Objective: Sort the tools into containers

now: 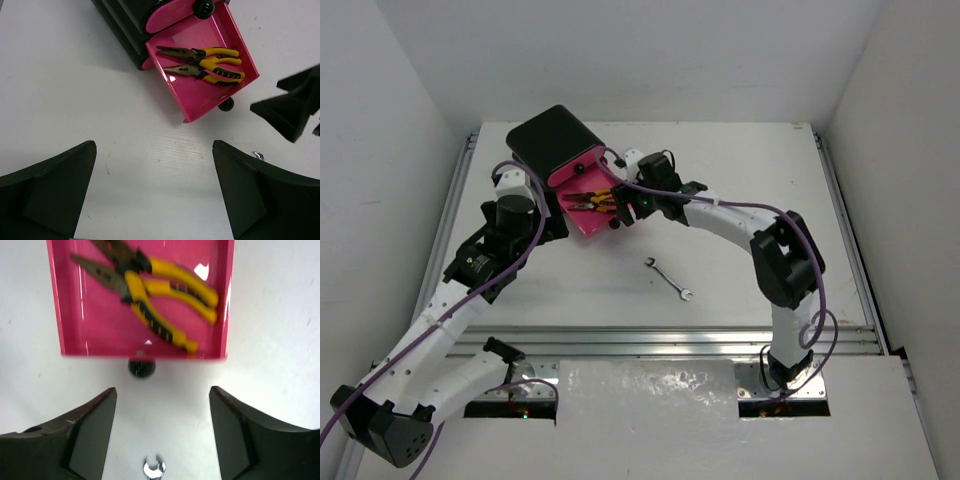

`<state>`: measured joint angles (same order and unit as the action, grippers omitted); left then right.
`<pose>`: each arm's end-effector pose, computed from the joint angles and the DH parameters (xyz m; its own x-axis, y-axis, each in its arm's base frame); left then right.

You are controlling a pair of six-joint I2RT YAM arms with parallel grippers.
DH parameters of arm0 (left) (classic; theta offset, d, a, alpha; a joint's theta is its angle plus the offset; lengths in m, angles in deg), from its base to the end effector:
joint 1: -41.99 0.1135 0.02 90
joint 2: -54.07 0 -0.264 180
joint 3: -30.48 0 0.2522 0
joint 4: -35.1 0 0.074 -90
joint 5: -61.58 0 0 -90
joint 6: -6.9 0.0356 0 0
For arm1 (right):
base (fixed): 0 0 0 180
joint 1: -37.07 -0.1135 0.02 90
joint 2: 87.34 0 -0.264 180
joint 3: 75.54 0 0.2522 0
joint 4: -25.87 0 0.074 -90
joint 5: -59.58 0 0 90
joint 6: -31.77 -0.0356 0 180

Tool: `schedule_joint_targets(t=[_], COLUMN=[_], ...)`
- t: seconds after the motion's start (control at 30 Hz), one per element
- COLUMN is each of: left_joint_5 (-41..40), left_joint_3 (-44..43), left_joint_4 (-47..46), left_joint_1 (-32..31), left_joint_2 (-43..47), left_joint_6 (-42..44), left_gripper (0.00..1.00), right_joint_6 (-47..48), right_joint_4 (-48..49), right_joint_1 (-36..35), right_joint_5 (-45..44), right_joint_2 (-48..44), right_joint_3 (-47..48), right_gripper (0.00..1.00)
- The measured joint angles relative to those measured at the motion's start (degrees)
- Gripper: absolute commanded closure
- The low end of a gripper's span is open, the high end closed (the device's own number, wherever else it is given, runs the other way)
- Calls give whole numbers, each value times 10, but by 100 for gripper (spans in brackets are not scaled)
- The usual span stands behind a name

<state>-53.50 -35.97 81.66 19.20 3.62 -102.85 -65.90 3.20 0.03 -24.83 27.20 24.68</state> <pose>0.1772 -0.0581 0.3326 -0.4460 -0.1446 -0.8833 -0.1449 0.9855 -0.0881 0.3662 0.2807 0.2254 -0.5643 -0.2594 -0.7838 -0.5916 0.7892 0.1647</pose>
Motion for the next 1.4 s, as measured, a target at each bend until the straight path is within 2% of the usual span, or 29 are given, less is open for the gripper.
schedule_joint_targets(t=[0.13,0.23,0.47,0.67,1.2,1.3,1.4], left_joint_5=[0,0,-2,-2,-2,-2,-2], left_joint_3=[0,0,0,0,0,0,0], left_joint_4=[0,0,0,0,0,0,0], left_joint_1=[0,0,0,0,0,0,0], left_joint_2=[0,0,0,-1,-6,-6,-6], left_joint_6=[0,0,0,0,0,0,0], left_gripper=[0,0,0,0,0,0,0], right_joint_6=[-37,-47,-57,-64,-76,-77,-78], right_joint_4=[40,61,136,146,179,179,179], right_joint_1=[2,2,2,2,2,1,0], right_joint_5=[7,24,50,52,89,90,94], right_joint_2=[-41,-36,2,45,101,102,102], right_joint_3=[-94,-119,-120,-106,-64,-63,-63], right_gripper=[43,46,44,44,58,66,78])
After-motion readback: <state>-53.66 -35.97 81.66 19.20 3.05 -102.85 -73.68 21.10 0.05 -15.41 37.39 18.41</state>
